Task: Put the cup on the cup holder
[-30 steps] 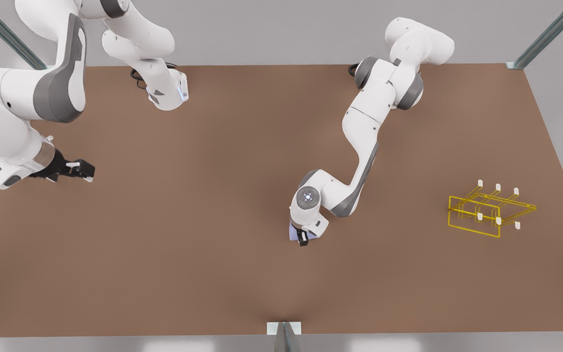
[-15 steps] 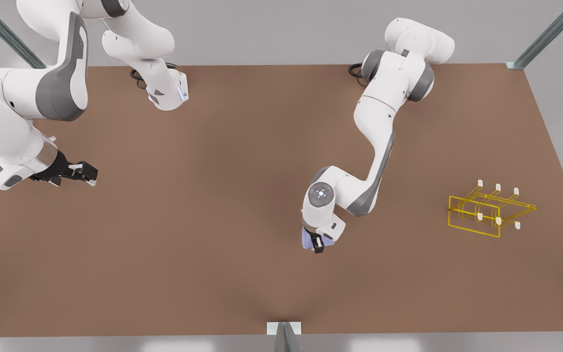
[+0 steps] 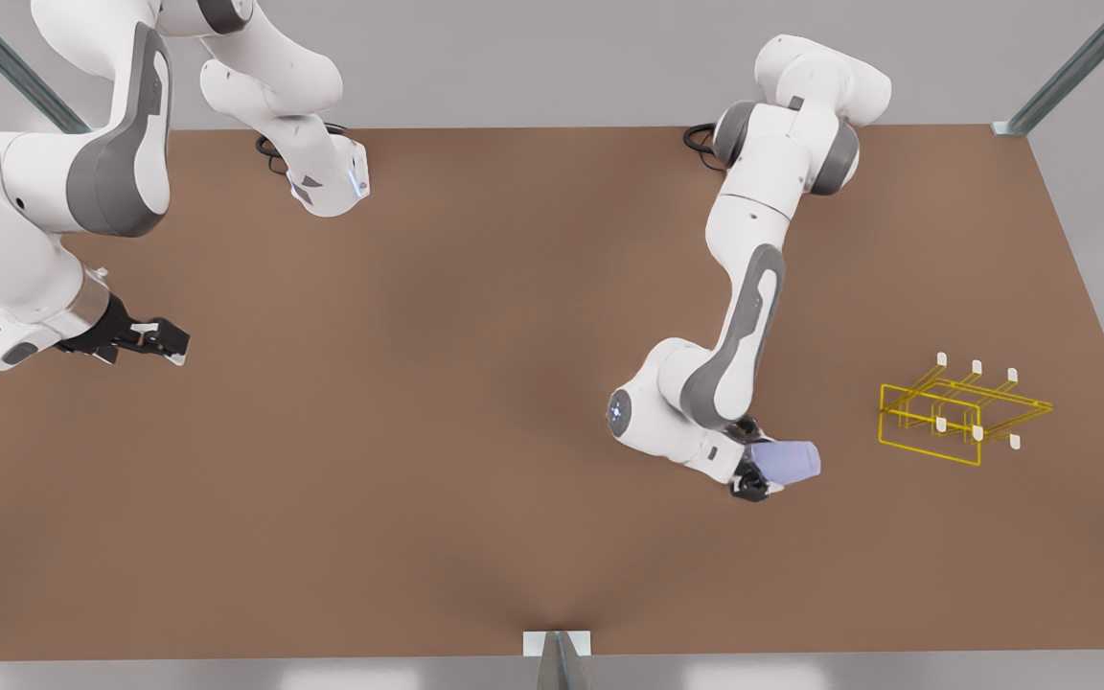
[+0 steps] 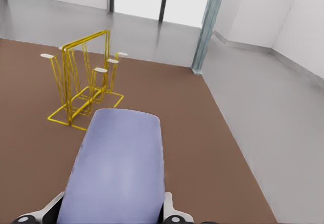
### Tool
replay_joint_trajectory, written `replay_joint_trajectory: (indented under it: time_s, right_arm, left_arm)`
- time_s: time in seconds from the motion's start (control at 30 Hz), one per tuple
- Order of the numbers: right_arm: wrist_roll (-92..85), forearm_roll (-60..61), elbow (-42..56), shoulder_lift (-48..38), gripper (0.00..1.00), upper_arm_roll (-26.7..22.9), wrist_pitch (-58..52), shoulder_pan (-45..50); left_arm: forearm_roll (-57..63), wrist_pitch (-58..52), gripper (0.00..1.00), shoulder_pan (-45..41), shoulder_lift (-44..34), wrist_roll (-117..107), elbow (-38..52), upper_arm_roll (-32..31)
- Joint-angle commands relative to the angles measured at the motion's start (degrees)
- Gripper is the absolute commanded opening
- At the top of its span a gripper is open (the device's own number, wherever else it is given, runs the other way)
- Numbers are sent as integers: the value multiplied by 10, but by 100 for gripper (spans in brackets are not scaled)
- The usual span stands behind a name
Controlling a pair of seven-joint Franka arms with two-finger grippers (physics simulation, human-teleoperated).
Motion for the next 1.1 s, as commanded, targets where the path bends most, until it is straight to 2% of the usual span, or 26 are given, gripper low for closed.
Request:
replay_joint_trajectory:
  time_s: [0.0, 0.07, 0.37, 1.07]
  right_arm:
    - [13, 0, 1, -1, 100, 0, 3, 0]
    - [13, 0, 0, 0, 100, 0, 4, 0]
    - [13, 0, 2, 0, 100, 0, 3, 1]
    - [14, 0, 2, 13, 100, 0, 1, 2]
  left_arm:
    - [112, -91, 82, 1, 0, 110, -19, 22]
    - [125, -85, 82, 1, 2, 111, -38, 52]
    - [251, -67, 82, 72, 26, 89, -69, 52]
    - [328, -28, 82, 124, 38, -4, -142, 54]
